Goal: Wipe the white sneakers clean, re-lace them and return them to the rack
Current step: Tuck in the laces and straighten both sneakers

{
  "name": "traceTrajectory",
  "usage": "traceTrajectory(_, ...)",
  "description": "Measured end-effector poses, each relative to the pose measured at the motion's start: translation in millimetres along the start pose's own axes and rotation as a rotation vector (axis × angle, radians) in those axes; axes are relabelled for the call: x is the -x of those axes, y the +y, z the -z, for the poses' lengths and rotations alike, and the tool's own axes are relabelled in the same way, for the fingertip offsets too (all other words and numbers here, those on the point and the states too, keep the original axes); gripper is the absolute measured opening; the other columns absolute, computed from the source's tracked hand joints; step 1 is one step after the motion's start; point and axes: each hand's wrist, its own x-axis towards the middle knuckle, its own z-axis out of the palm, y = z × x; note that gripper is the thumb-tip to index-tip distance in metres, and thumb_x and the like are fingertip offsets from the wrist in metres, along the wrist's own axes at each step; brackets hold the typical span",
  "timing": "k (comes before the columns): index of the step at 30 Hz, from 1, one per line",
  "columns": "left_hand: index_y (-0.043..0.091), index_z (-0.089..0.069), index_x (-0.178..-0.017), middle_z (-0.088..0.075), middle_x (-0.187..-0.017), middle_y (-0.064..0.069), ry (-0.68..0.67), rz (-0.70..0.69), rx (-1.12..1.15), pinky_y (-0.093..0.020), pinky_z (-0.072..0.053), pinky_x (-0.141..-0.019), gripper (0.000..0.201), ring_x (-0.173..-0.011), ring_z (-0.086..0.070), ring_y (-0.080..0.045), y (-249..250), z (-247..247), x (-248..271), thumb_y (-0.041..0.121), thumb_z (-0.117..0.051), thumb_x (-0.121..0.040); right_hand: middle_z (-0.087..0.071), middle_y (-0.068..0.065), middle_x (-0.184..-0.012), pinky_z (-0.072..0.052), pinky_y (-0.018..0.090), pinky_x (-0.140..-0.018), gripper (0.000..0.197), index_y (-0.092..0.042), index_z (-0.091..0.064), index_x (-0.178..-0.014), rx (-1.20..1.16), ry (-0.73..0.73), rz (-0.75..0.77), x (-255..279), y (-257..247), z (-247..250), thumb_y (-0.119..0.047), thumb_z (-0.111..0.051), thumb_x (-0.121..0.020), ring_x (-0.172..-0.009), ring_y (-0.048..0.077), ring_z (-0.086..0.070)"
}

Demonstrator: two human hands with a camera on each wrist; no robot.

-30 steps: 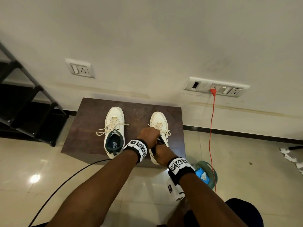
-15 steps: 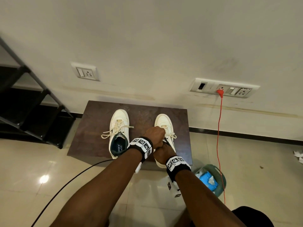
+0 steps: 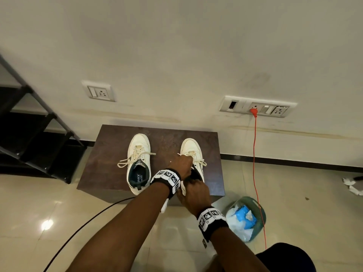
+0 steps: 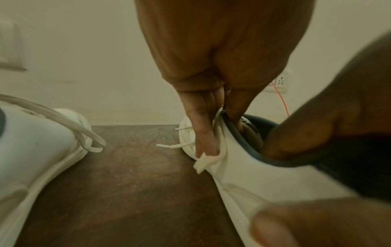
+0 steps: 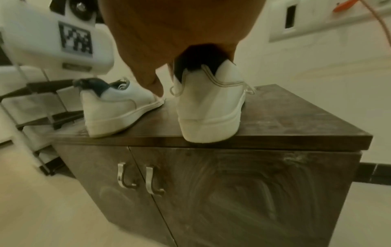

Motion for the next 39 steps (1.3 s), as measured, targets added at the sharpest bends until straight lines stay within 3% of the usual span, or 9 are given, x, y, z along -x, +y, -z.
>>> traceTrajectory(13,0.01,-0.062,-0.116,-0.069,-0.11,-0.018,0.007,-0.012,0.103,-0.04,-0.05,-0.088,0.023,-0.104,-0.064,-0.038,-1,3,11,0.017,-0.058,-0.094,-0.069,0.011,-0.12,-0.054,0.037,-0.087,0.028,-0.012,-0.065,-0.118,0.016,-0.239,-0.059,-19,-3,25,-0.022,-0.062,-0.093,-0.11,0.031,-0.066)
traceTrajectory(16,0.02,-0.073,-0.111,-0.073,-0.11,-0.011,0.039,-0.014,0.233,-0.038,-0.052,-0.092,0.021,-0.105,-0.066,-0.033,-6,3,24,0.022,-0.059,-0.095,-0.066,0.017,-0.12,-0.051,0.038,-0.088,0.03,-0.006,-0.067,-0.113,-0.165,-0.11,0.022,-8,2,22,-0.022,-0.068,-0.088,-0.11,0.036,-0.062)
traceTrajectory(20,0.025,-0.08,-0.106,-0.077,-0.111,-0.002,0.172,-0.032,0.397,-0.034,-0.052,-0.094,0.024,-0.106,-0.069,-0.024,-17,6,47,0.017,-0.064,-0.091,-0.071,0.012,-0.088,-0.043,0.029,-0.065,0.015,-0.01,-0.069,-0.089,-0.389,0.237,-0.075,6,4,11,-0.014,-0.055,-0.087,-0.079,0.031,-0.066)
traceTrajectory(23,0.018,-0.075,-0.116,-0.075,-0.111,-0.009,0.234,-0.035,0.327,-0.035,-0.052,-0.089,0.026,-0.103,-0.069,-0.029,-21,16,65,0.021,-0.065,-0.092,-0.072,0.01,-0.095,-0.049,0.033,-0.077,0.016,-0.01,-0.071,-0.1,-0.46,0.447,-0.24,11,3,8,-0.009,-0.062,-0.087,-0.088,0.029,-0.065)
traceTrajectory(26,0.015,-0.07,-0.12,-0.073,-0.107,-0.013,0.33,0.166,0.214,-0.04,-0.053,-0.084,0.029,-0.1,-0.068,-0.033,-39,25,80,0.025,-0.061,-0.094,-0.068,0.015,-0.103,-0.049,0.04,-0.085,0.028,-0.007,-0.067,-0.108,-0.526,0.49,-0.429,-1,11,9,-0.007,-0.072,-0.081,-0.1,0.034,-0.06)
traceTrajectory(30,0.01,-0.064,-0.111,-0.071,-0.105,-0.012,0.444,0.511,0.314,-0.042,-0.055,-0.079,0.025,-0.097,-0.069,-0.036,-79,31,101,0.018,-0.066,-0.087,-0.067,0.018,-0.112,-0.051,0.04,-0.086,0.04,-0.003,-0.065,-0.114,-0.602,0.304,-0.591,-24,33,1,-0.015,-0.073,-0.077,-0.106,0.038,-0.061)
traceTrajectory(33,0.006,-0.064,-0.107,-0.071,-0.102,-0.014,0.282,0.714,0.293,-0.04,-0.057,-0.075,0.03,-0.094,-0.069,-0.036,-101,26,114,0.022,-0.071,-0.084,-0.071,0.019,-0.104,-0.043,0.031,-0.071,0.032,0.001,-0.069,-0.104,-0.719,0.121,-0.707,-36,41,-3,-0.019,-0.073,-0.08,-0.094,0.037,-0.065)
traceTrajectory(36,0.007,-0.069,-0.101,-0.071,-0.1,-0.011,0.205,0.814,0.4,-0.035,-0.055,-0.073,0.033,-0.093,-0.07,-0.035,-125,8,120,0.027,-0.078,-0.076,-0.073,0.019,-0.104,-0.045,0.031,-0.071,0.03,-0.002,-0.073,-0.107,-0.779,0.113,-0.701,-45,40,-11,-0.024,-0.071,-0.087,-0.093,0.036,-0.067)
traceTrajectory(39,0.014,-0.072,-0.095,-0.074,-0.096,-0.013,0.191,0.806,0.608,-0.042,-0.061,-0.077,0.029,-0.088,-0.071,-0.037,-149,-20,113,0.029,-0.078,-0.071,-0.072,0.021,-0.107,-0.043,0.03,-0.072,0.029,0.0,-0.073,-0.11,-0.788,0.141,-0.698,-50,32,-15,-0.023,-0.064,-0.093,-0.097,0.039,-0.066)
